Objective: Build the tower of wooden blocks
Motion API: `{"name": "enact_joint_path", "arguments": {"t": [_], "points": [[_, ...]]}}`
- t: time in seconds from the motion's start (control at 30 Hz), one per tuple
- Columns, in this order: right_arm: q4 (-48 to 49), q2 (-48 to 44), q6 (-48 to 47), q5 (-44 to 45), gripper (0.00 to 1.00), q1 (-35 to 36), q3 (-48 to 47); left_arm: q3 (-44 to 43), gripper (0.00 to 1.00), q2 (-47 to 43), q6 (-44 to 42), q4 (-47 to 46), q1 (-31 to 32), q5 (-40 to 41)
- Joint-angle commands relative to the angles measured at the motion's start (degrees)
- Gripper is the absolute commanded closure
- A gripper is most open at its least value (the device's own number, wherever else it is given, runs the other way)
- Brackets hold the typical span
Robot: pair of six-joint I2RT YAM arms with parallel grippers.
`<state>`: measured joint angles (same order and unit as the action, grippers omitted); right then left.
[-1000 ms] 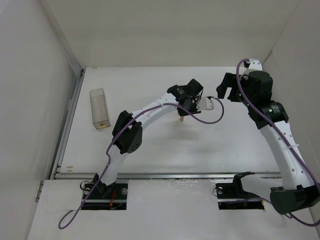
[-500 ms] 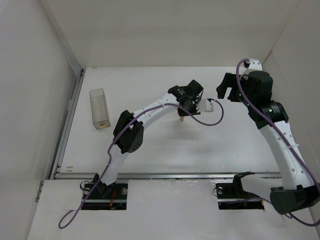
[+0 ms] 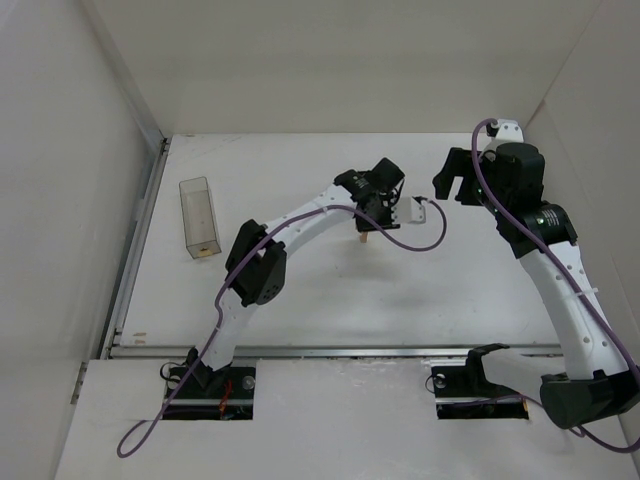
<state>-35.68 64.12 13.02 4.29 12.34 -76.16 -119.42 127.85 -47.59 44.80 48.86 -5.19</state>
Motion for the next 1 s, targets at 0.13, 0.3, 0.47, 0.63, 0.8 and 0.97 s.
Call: {"name": "enact_joint_path", "arguments": {"t": [0.13, 0.3, 0.47, 0.63, 0.8, 0.97], "points": [[0.35, -0.22, -1.24, 0.19, 0.08, -0.47, -2.77, -2.49, 1.0, -0.76, -1.62, -0.24, -0.96, -1.31], [0.35, 0.31, -1.24, 0.19, 0.08, -0.47, -3.29, -2.49, 1.0, -0.76, -1.63, -0.24, -0.96, -1.31], [0.35, 0.31, -1.24, 0.19, 0.08, -0.47, -3.29, -2.49, 1.0, -0.76, -1.63, -0.24, -0.96, -1.93], [0.35, 0.31, -1.24, 0.19, 0.08, -0.47, -3.29, -3.02, 1.0, -0.76, -1.1, -0.24, -0.96, -1.93], [0.35, 0.31, -1.24, 0.71, 0.08, -0.47, -3.29, -3.02, 1.0, -0.15, -0.48, -0.24, -0.96, -1.93], [-0.18, 0.31, -1.24, 0.71, 0.08, -0.47, -3.29, -3.02, 1.0, -0.15, -0.48, -0.24, -0.96, -1.93]]}}
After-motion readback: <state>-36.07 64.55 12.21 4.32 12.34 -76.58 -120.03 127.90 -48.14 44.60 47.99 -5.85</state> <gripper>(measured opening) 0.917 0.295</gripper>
